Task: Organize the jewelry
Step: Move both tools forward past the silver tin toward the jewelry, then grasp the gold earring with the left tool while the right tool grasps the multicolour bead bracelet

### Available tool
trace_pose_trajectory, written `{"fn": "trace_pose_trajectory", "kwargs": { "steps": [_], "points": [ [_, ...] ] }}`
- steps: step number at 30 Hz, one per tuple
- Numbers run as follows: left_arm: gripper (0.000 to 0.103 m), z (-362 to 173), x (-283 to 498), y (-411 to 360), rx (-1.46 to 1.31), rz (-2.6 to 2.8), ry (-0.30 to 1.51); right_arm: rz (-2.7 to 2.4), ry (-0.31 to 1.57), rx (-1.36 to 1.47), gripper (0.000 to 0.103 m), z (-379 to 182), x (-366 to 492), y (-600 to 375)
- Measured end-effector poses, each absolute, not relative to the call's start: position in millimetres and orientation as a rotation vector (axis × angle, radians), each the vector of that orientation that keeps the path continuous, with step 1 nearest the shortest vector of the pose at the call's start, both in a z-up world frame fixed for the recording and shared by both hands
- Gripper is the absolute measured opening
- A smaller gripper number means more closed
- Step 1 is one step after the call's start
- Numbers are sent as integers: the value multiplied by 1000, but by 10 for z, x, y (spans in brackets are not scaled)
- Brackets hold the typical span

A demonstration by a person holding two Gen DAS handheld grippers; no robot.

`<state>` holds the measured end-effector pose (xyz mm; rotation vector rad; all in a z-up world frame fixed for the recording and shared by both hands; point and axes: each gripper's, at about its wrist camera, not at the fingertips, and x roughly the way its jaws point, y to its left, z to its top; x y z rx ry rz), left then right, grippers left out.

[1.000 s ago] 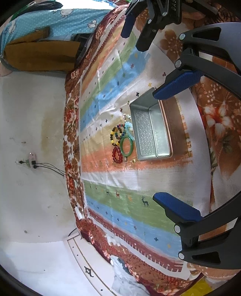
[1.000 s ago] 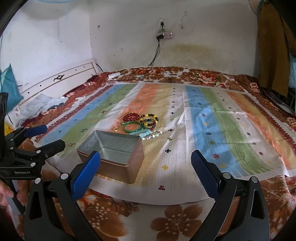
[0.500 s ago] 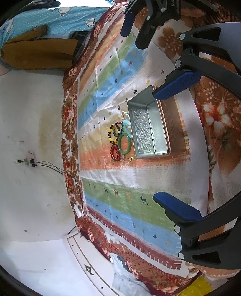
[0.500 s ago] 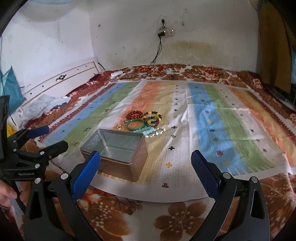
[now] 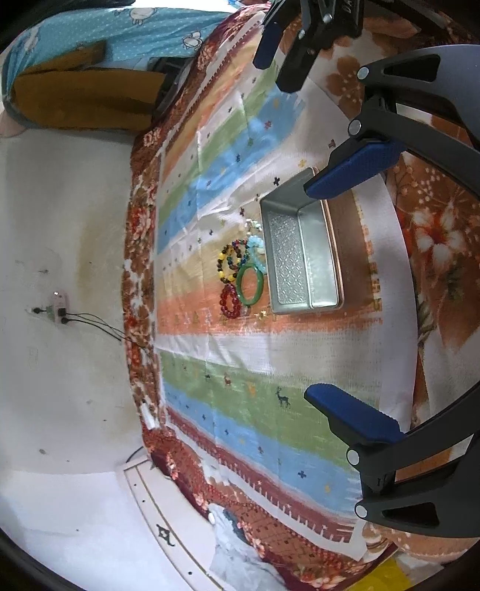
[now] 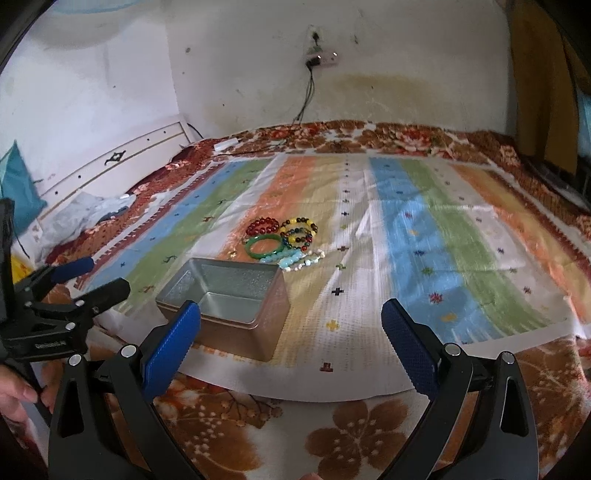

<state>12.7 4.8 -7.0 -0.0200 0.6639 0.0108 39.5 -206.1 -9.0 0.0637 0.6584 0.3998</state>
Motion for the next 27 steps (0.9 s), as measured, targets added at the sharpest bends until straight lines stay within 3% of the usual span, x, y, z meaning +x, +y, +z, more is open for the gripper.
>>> {"fn": "trace_pose_trajectory", "kwargs": {
  "steps": [12, 27],
  "points": [
    [97, -14, 322, 137, -97, -51, 661, 397, 678, 79, 99, -55, 632, -2052],
    [97, 24, 714, 184, 10, 11, 656, 416, 667, 51, 99, 31, 1096, -1942]
  ]
}}
